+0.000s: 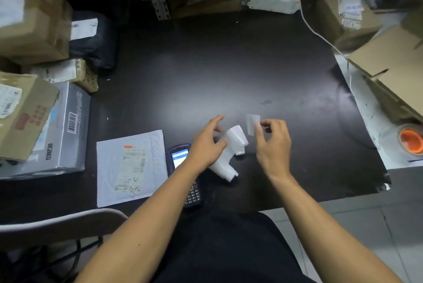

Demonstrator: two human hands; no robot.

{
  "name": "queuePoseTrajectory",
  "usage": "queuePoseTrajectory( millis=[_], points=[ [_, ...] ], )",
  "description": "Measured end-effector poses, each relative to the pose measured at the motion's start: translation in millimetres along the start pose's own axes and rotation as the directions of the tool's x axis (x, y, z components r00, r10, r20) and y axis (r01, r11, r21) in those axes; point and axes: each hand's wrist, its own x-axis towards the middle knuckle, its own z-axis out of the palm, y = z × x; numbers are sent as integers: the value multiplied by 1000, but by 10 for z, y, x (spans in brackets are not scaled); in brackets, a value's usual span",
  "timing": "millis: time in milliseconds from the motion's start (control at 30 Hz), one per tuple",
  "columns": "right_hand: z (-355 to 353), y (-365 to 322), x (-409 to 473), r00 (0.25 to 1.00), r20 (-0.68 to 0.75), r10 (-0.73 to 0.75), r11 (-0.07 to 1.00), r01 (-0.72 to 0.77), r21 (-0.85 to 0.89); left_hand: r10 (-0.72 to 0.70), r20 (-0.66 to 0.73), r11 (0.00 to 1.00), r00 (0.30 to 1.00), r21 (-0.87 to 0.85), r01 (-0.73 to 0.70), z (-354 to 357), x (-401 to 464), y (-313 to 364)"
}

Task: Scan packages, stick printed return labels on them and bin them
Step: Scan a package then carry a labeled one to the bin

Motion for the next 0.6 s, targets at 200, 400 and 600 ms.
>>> queuePoseTrajectory(
  millis=[200,400,600],
  points=[
    [439,-332,-175,853,48,-519,827,516,-224,-145,-155,929,977,-361,80,-370,-182,102],
    [879,-636,-531,687,136,-714,664,726,-181,-294,-155,850,943,-494,184,-852,-511,-316],
    [1157,-1038,-895,732,498,-464,867,490,88,-359,-227,838,905,-506,206,-1303,-963,-857]
  ],
)
